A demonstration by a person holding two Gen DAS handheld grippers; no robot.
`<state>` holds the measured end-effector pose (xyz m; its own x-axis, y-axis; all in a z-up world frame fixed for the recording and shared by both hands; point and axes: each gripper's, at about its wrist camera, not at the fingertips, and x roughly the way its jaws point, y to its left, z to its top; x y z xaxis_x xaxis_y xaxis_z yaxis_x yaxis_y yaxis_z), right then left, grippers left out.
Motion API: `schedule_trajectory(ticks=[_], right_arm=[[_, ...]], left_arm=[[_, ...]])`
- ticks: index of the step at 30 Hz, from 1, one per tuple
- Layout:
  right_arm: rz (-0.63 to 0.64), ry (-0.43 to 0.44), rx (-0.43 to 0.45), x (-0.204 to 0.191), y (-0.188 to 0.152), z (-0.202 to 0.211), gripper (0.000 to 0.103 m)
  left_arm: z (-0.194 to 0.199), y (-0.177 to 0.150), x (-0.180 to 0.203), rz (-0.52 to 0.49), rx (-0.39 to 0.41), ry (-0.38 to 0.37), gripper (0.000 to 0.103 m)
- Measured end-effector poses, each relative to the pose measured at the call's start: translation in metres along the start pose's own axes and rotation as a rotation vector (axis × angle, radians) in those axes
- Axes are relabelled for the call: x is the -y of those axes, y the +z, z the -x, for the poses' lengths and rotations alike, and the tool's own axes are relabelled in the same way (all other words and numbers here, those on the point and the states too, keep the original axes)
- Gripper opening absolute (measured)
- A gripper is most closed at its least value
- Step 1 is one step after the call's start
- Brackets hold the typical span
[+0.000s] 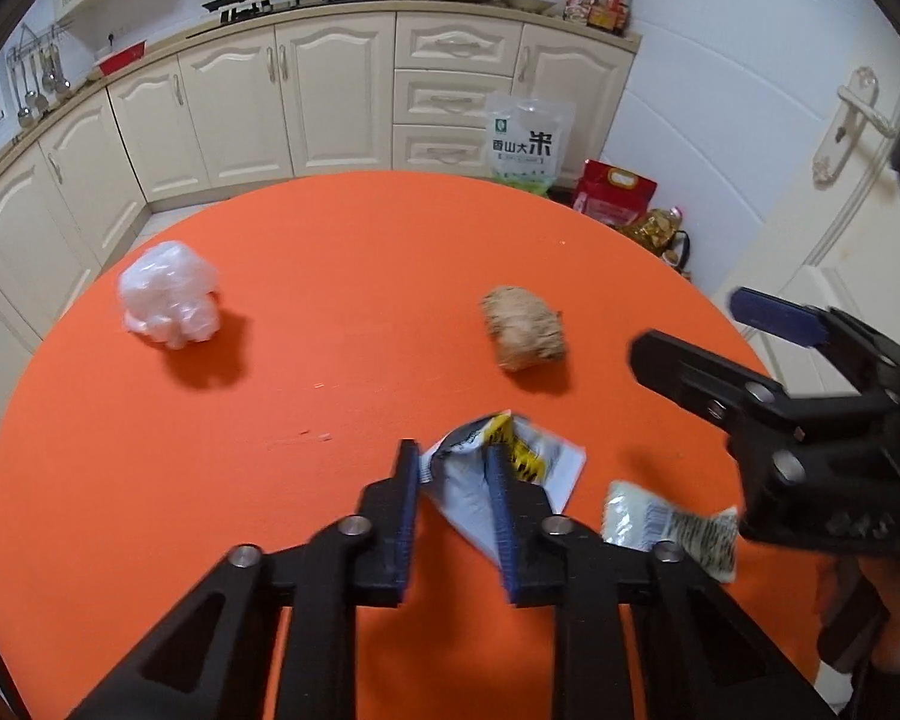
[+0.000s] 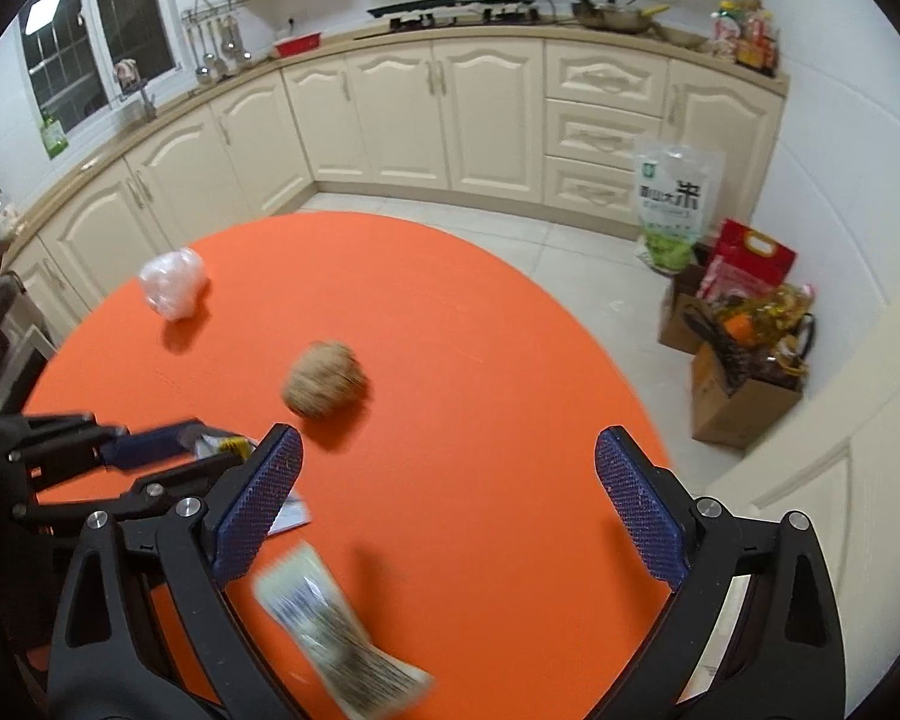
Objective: Collect trash
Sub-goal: 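Grasp the white-yellow snack wrapper with the left gripper while the right grasps the second walnut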
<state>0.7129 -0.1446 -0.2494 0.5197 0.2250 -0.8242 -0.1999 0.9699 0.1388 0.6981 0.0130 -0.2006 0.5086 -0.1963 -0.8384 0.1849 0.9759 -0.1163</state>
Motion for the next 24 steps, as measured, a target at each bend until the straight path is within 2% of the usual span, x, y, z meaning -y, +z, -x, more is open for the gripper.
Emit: schedule_trajectory(ticks=[5,11,14,16,17,18,19,24], right_arm=[[0.021,0.019,-0.021,-0.027,0.013,-0.022,0.098],[0.053,0.013,-0.063,-0.048,0.020,-0.045,0.095],[0.073,0.001,-0.095,-0.054,0.020,-0.054,0.076],[0.080,0.005,-0.115,-0.054,0.018,-0.059,0.053],[0.089,-0.009,-0.116,-0.054,0.017,-0.059,0.049],[0.103,-0.023,-0.113,-0.055,0.015,-0.058,0.037],[0.104,-0.011,-0.109,-0.054,0.014,-0.055,0.031],[0.116,0.024,-0.082,-0.056,0.003,-0.032,0.031]], left_arm=[[0.012,-0.003,-0.039,0.039,0.005,-0.046,0.011],[0.026,-0.008,-0.061,0.044,0.010,-0.044,0.010],[0.032,-0.010,-0.068,0.050,0.014,-0.051,0.009],[0.035,-0.012,-0.069,0.048,0.023,-0.053,0.008],[0.036,-0.015,-0.065,0.046,0.026,-0.057,0.007],[0.040,-0.019,-0.064,0.044,0.028,-0.061,0.006],[0.042,-0.021,-0.064,0.044,0.029,-0.069,0.005],[0.055,-0.031,-0.052,0.015,0.059,-0.080,0.003]])
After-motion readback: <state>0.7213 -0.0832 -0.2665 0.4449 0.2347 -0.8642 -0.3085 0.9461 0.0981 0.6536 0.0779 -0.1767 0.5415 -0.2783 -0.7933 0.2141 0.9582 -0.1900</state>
